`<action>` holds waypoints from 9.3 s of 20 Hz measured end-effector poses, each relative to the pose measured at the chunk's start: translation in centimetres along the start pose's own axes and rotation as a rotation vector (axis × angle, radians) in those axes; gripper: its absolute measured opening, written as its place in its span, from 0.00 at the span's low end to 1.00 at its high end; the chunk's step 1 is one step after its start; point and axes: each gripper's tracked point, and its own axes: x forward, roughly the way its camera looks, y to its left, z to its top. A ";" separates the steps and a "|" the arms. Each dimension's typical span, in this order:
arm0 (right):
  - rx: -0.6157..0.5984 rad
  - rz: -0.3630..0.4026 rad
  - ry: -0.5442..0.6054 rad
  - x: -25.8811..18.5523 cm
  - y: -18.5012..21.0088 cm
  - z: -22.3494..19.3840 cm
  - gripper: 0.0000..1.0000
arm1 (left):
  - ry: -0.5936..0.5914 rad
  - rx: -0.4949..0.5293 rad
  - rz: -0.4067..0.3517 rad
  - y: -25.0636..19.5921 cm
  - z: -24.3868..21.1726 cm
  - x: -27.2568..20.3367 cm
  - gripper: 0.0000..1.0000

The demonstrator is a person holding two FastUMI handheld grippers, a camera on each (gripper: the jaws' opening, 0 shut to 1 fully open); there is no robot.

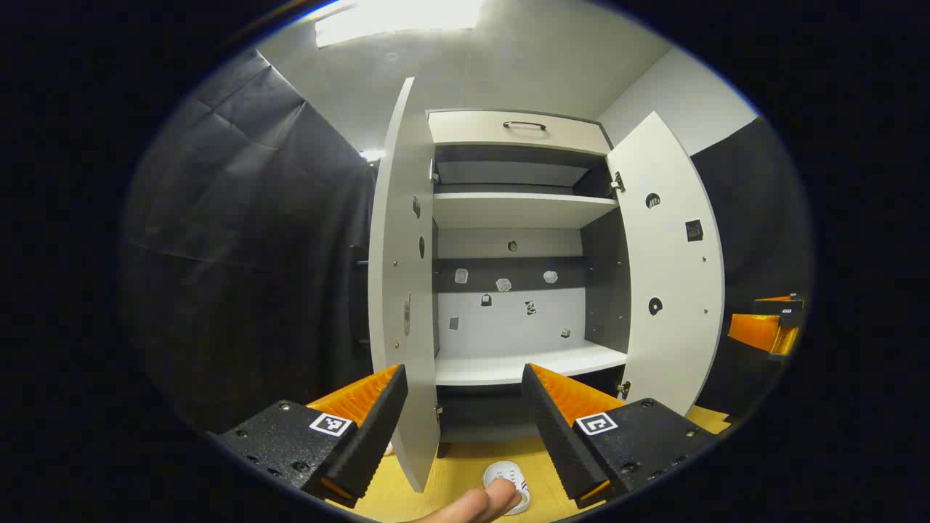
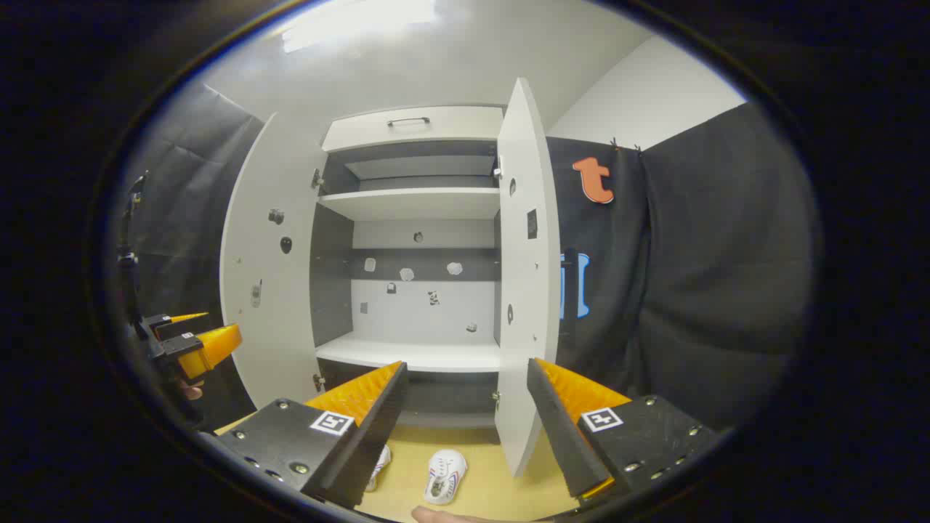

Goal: Grab one shoe with the right hand and put it into the shoe cabinet, grab the other shoe with the left hand and put it into the shoe cabinet; then close the right door with the right hand and the left door with the left hand.

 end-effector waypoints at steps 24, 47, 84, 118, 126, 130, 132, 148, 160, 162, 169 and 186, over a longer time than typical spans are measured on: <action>-0.076 0.064 0.112 0.7 3.0 -9.1 0.98 | 0.016 -0.027 -0.050 -0.5 -3.4 -2.0 0.97; 0.007 -0.010 0.619 9.3 5.9 -43.8 0.86 | 0.039 -0.084 -0.061 1.5 -9.8 -4.0 0.97; 0.066 0.196 0.093 15.0 8.8 -20.1 0.01 | 0.059 -0.033 -0.160 -2.9 -12.6 8.4 0.97; -0.290 0.129 0.137 42.0 9.0 -9.1 0.84 | 0.212 -0.075 -0.098 -2.1 -19.6 11.4 0.98; -0.133 0.175 -0.013 28.4 9.8 -7.7 0.98 | 0.384 -0.069 -0.073 -2.6 -28.4 10.4 0.98; -0.086 0.220 -0.024 22.9 9.3 -9.9 0.99 | 0.464 -0.064 -0.120 -3.6 -33.3 8.4 0.98; -0.088 0.172 -0.056 20.6 7.7 -10.1 0.98 | 0.519 -0.089 -0.127 -3.7 -35.9 7.5 0.98; -0.096 0.057 -0.115 14.0 3.4 -14.0 0.98 | 0.917 -0.125 -0.313 -6.1 -46.7 4.1 0.91; -0.093 0.082 -0.112 13.5 3.4 -14.2 0.98 | 0.765 -0.077 -0.304 -6.1 -41.1 5.8 0.02; -0.091 0.078 -0.112 13.3 3.1 -14.2 0.98 | 0.697 -0.075 -0.301 -6.1 -38.0 7.0 0.02; -0.101 0.080 -0.104 13.5 2.4 -15.5 0.98 | 0.457 -0.087 -0.284 -6.6 -27.0 11.7 0.02; -0.089 0.144 -0.114 13.2 2.2 -17.9 0.98 | 0.126 -0.171 -0.164 -5.8 -5.6 25.2 0.01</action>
